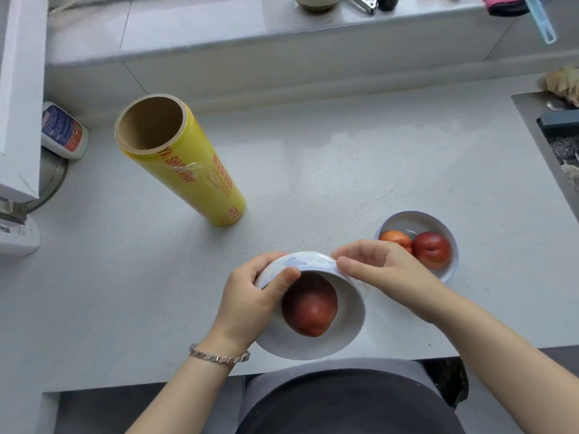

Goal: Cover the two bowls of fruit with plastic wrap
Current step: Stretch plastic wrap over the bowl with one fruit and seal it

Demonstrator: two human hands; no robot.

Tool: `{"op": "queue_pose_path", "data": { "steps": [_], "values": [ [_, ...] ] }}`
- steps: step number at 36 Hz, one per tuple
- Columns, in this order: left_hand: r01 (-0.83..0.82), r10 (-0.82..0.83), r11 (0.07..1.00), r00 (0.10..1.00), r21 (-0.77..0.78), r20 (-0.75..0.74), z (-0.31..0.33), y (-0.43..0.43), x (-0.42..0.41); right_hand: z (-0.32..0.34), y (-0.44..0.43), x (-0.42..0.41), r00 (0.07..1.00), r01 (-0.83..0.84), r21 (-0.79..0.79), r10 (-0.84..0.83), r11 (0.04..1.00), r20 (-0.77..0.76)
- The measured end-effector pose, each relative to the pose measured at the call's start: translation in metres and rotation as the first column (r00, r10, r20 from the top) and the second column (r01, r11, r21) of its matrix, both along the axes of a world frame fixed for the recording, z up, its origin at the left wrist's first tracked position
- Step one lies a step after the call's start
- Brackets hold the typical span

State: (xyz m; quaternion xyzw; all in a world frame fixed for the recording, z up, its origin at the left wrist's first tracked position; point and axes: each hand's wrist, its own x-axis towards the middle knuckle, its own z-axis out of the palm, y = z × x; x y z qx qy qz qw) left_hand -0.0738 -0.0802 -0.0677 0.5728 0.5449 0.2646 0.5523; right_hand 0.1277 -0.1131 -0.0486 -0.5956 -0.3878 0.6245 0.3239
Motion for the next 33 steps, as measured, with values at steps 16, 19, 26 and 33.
{"op": "queue_pose_path", "data": {
  "steps": [16,19,26,33],
  "values": [
    [0.010,-0.010,0.999,1.000,0.050,0.007,-0.002,-0.008,-0.014,0.009,0.019,0.003,0.983,-0.171,-0.109,0.162,0.979,-0.087],
    [0.017,-0.018,0.998,1.000,0.060,0.016,-0.002,-0.009,-0.013,0.005,0.021,-0.002,0.995,-0.044,-0.179,0.028,0.983,-0.091],
    [0.002,-0.006,0.998,0.998,0.055,0.060,-0.001,-0.013,-0.007,0.012,0.029,0.002,0.992,-0.128,-0.281,0.125,0.951,-0.029],
    [0.036,-0.037,0.997,0.999,0.074,0.015,-0.002,-0.013,-0.007,0.016,0.031,0.005,0.949,-0.307,-0.390,0.310,0.868,-0.058]
  ]
}}
